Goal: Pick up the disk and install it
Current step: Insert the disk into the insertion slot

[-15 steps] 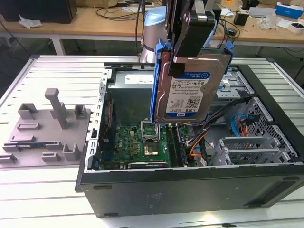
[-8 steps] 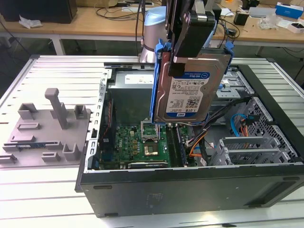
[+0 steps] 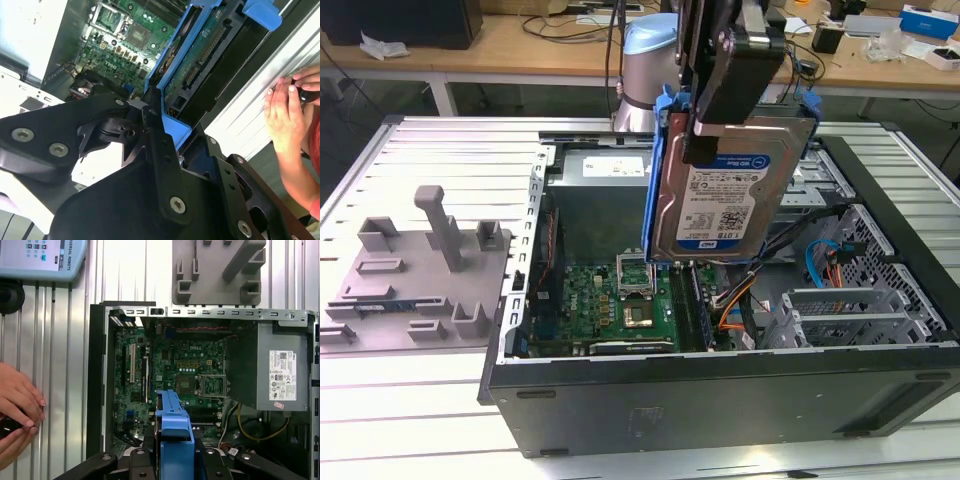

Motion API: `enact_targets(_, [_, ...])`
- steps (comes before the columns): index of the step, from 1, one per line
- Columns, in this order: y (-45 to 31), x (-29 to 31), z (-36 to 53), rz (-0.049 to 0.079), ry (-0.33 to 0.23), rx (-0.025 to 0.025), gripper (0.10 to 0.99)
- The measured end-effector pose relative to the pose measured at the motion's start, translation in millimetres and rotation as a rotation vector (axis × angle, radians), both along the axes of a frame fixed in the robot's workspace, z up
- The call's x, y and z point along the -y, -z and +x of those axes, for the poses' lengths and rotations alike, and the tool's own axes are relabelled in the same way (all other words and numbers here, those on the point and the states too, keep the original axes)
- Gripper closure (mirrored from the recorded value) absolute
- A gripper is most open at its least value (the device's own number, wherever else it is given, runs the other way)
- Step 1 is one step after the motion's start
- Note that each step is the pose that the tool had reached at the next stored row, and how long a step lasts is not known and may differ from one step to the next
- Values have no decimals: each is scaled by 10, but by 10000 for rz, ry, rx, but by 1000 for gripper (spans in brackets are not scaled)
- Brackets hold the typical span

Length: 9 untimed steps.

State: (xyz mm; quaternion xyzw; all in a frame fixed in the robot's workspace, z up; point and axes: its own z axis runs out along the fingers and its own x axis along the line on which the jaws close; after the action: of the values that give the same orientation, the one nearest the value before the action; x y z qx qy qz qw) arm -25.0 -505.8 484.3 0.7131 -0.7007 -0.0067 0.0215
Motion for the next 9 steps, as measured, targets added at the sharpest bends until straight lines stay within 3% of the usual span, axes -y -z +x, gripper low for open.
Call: enact_targets(9, [2,131,305,0,-1,0,722])
